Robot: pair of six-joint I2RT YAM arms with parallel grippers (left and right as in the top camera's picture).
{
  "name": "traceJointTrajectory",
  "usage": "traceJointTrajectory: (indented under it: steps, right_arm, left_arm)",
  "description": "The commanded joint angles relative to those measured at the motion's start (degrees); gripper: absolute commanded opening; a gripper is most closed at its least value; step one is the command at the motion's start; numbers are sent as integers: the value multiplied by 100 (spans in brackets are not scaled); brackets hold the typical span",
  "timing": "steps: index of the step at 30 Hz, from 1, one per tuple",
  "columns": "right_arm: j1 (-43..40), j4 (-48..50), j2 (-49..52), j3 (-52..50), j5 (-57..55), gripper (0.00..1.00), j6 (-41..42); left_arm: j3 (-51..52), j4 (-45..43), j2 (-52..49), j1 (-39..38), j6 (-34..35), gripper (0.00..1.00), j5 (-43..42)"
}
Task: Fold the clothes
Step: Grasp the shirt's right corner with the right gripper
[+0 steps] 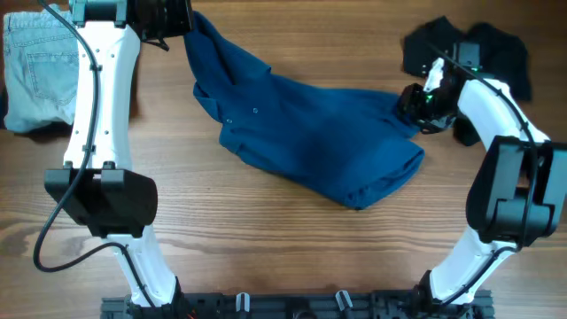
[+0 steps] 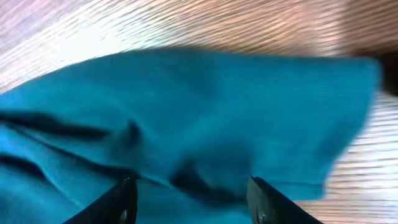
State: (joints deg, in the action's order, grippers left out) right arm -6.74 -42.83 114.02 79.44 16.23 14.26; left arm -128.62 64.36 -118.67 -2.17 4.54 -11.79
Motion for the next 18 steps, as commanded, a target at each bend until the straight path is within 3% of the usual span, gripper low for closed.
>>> traceJointTrajectory:
  steps: [1,8,18]
  right_arm:
    - [48,-79,146,70,-258,57,90]
    - [52,-92,247,68,-940,56,-188]
    - [114,-140,542,68,-831,50,-245]
  left_arm:
    - [-72,-4,-17,15,-114,4,57]
    - [-72,-15,-17,17,-114,4,59]
    - [-72,-22,-17,15,-114,4,57]
